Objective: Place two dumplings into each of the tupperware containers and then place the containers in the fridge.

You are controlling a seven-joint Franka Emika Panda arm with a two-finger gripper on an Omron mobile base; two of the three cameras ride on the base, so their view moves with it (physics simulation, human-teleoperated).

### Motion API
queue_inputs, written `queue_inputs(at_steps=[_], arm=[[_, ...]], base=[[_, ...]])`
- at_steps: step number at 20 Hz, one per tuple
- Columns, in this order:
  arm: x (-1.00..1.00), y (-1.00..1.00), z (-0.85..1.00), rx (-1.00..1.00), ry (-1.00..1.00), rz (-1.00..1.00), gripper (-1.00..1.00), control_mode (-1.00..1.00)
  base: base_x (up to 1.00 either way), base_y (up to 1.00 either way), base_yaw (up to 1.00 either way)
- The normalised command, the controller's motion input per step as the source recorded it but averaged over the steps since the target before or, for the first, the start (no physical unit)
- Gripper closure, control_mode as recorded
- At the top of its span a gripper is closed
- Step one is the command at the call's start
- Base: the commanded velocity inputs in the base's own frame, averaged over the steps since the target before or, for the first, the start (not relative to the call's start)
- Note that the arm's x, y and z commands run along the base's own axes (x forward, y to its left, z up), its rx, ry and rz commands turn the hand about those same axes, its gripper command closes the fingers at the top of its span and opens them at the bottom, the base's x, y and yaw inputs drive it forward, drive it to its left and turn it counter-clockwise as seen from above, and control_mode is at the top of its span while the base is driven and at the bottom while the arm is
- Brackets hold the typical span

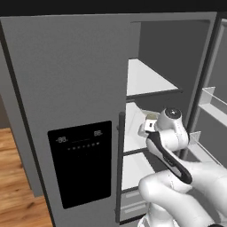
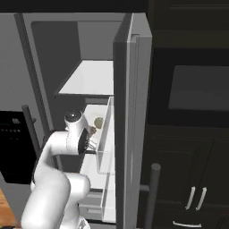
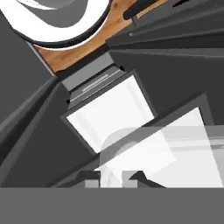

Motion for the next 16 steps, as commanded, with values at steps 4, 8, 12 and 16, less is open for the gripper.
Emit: queue_inputs(at_steps=[4,8,12,16], arm=[[1.00,-0.50,-0.14,0.00,0.01,0.06,1.00,-1.00],[0.92,-0.07,-0.22,0.00,0.06,0.15,1.00,-1.00],[0.79,0.38,-0.26,-0.04,0.03,0.15,1.00,-1.00],[0.59,0.51,-0.04,-0.06,0.01,0.03,1.00,-1.00]], base=[[0.00,0.00,0.00],[0.00,0.00,0.00],[0.00,0.00,0.00],[0.00,0.00,0.00]])
